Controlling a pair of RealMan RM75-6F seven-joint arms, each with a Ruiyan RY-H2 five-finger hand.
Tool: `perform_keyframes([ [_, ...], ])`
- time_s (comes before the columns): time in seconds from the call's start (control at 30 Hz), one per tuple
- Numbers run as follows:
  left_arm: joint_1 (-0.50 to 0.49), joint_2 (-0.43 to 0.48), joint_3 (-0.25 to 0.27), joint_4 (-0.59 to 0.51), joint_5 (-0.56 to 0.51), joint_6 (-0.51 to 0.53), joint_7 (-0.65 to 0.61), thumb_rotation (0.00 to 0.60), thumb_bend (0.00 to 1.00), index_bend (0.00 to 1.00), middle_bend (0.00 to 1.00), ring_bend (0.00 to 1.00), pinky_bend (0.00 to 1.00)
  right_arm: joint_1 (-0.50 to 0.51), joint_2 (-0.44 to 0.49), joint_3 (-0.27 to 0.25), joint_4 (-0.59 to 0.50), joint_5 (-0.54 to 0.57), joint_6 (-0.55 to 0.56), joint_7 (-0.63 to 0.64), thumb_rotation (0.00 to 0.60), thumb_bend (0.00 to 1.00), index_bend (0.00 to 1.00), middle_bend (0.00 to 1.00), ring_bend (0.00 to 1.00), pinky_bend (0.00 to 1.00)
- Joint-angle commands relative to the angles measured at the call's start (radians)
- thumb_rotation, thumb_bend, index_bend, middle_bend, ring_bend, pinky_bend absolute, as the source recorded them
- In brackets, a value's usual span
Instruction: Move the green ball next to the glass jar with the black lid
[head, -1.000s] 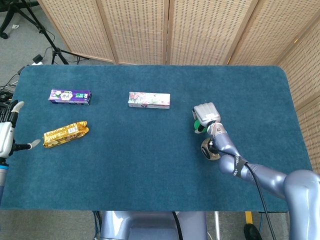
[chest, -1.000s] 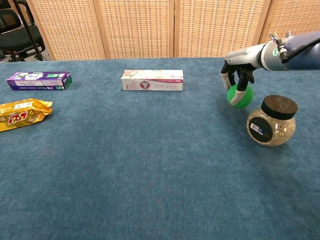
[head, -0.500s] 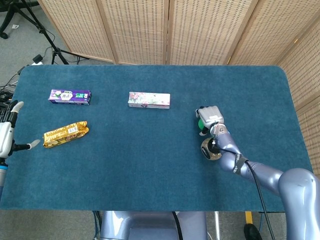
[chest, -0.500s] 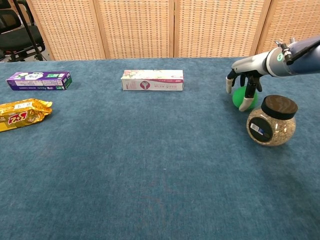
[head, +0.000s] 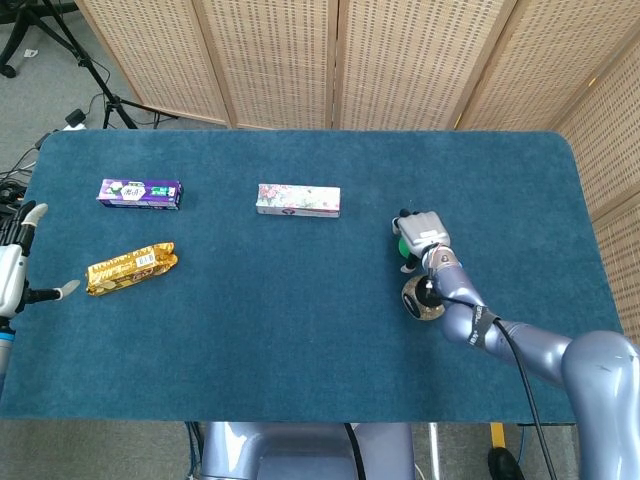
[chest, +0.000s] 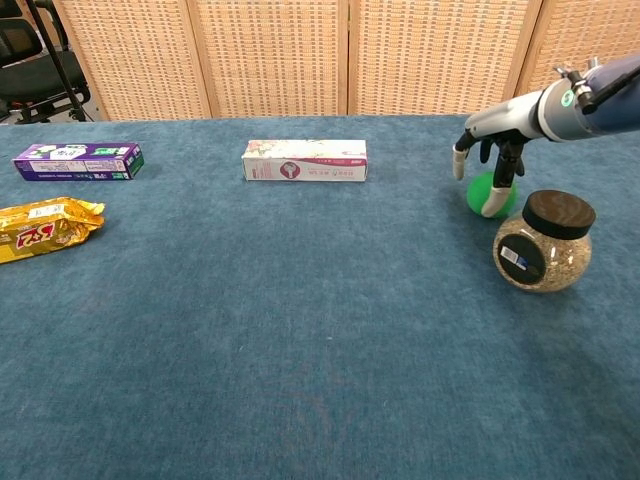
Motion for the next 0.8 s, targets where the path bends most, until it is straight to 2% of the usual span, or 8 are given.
perform_keyframes([
  [0.03, 0.001, 0.001, 0.000, -0.001, 0.002, 0.001, -0.001, 0.600, 0.00, 0.00, 0.00, 0.00, 0.00, -0.007, 0.042, 0.021, -0.057, -0.044, 0.029, 0.036, 0.600, 0.16, 0.27, 0.10, 0.18, 0.44],
  [0.17, 0.002, 0.002, 0.002, -0.003, 0.007, 0.002, -0.003, 0.600, 0.00, 0.00, 0.00, 0.00, 0.00, -0.017, 0.107, 0.055, -0.142, -0.096, 0.056, 0.081, 0.600, 0.16, 0.26, 0.10, 0.18, 0.41],
  [0.3, 0.003, 0.002, 0.002, -0.004, 0.011, 0.005, -0.004, 0.600, 0.00, 0.00, 0.00, 0.00, 0.00, -0.040, 0.186, 0.092, -0.245, -0.177, 0.104, 0.124, 0.600, 0.06, 0.22, 0.05, 0.08, 0.23],
  [0.37, 0.005, 0.002, 0.004, -0.006, 0.017, 0.007, -0.005, 0.600, 0.00, 0.00, 0.00, 0.00, 0.00, -0.063, 0.241, 0.116, -0.325, -0.240, 0.155, 0.151, 0.600, 0.01, 0.18, 0.01, 0.02, 0.17],
  [0.47, 0.012, 0.005, 0.009, -0.014, 0.029, 0.015, -0.015, 0.600, 0.00, 0.00, 0.00, 0.00, 0.00, -0.133, 0.318, 0.137, -0.459, -0.387, 0.281, 0.196, 0.600, 0.00, 0.13, 0.00, 0.00, 0.16],
  [0.57, 0.033, 0.001, 0.015, -0.011, 0.055, 0.055, -0.031, 0.600, 0.00, 0.00, 0.00, 0.00, 0.00, -0.272, 0.370, 0.102, -0.580, -0.625, 0.473, 0.261, 0.600, 0.00, 0.10, 0.00, 0.00, 0.10],
  [0.63, 0.049, -0.009, 0.024, 0.000, 0.077, 0.084, -0.038, 0.600, 0.00, 0.00, 0.00, 0.00, 0.00, -0.360, 0.375, 0.063, -0.605, -0.772, 0.585, 0.309, 0.600, 0.00, 0.04, 0.00, 0.00, 0.05],
  [0.8, 0.088, -0.009, 0.068, 0.027, 0.163, 0.126, -0.088, 0.600, 0.00, 0.00, 0.00, 0.00, 0.00, -0.575, 0.303, -0.035, -0.508, -1.111, 0.889, 0.460, 0.600, 0.00, 0.00, 0.00, 0.00, 0.00],
])
